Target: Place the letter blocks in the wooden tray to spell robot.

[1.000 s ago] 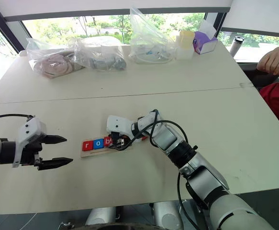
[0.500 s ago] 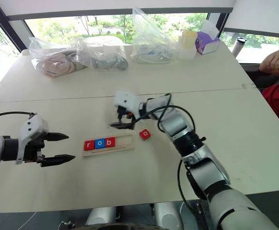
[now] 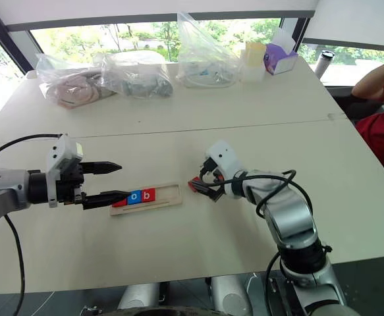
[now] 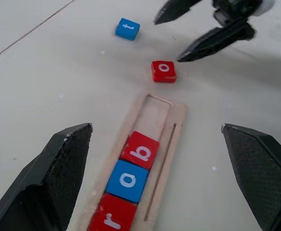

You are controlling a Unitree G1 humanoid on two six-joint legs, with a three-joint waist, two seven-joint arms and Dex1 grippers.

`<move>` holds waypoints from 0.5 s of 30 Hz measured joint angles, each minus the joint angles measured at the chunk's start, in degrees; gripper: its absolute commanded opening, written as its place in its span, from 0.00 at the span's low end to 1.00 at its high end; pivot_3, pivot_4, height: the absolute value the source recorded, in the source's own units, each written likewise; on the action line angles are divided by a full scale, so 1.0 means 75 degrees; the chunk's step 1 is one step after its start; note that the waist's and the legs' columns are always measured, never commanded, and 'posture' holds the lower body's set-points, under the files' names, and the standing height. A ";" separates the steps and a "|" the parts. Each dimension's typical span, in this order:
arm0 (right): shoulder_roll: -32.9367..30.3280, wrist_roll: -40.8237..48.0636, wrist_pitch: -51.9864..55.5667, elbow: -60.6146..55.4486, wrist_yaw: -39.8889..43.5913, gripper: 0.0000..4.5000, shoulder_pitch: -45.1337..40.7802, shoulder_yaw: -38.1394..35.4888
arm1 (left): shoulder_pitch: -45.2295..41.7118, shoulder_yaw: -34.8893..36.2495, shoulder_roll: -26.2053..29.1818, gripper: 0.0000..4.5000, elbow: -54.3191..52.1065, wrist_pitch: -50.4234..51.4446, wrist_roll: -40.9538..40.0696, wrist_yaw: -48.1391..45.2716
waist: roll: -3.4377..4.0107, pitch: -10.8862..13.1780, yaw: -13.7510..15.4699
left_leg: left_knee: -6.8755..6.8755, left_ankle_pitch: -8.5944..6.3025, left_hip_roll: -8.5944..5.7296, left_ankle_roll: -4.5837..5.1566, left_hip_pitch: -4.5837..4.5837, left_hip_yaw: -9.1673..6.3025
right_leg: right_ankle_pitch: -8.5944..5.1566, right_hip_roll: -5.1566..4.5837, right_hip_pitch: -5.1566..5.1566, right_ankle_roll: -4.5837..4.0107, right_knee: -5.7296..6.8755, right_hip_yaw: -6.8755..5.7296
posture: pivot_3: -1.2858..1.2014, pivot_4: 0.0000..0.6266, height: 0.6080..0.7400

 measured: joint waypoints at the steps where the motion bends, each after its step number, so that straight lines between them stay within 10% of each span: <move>1: 0.0065 0.0068 0.0155 -0.0030 -0.0124 0.99 0.0094 0.0013 | -0.0052 -0.0116 0.0000 1.00 0.0120 -0.0110 0.0112 -0.0020 | 0.0000 0.0000 0.0004 | 0.0001 0.0000 -0.0004 -0.0001 -0.0001 0.0003 | 0.0000 -0.0001 0.0000 0.0001 0.0000 0.0000 | 0.52 0.24 1.00; 9: 0.0340 0.0147 -0.0050 0.0556 -0.0971 0.99 0.0246 0.0347 | -0.0653 -0.0501 -0.0429 1.00 0.0657 -0.0615 0.0521 0.0028 | -0.0003 -0.0002 -0.0006 | 0.0006 0.0000 -0.0012 -0.0001 -0.0016 0.0030 | 0.0011 -0.0013 -0.0001 0.0041 -0.0020 0.0017 | 0.52 0.24 1.00; 15: 0.0063 0.0103 -0.0729 0.0995 -0.1193 0.44 0.0177 0.0563 | -0.0640 -0.0630 -0.0482 1.00 0.0668 -0.0677 0.0663 -0.0022 | -0.0004 -0.0002 -0.0001 | 0.0006 0.0000 -0.0010 -0.0001 -0.0011 0.0028 | 0.0001 -0.0009 0.0000 0.0026 -0.0017 0.0017 | 0.52 0.24 1.00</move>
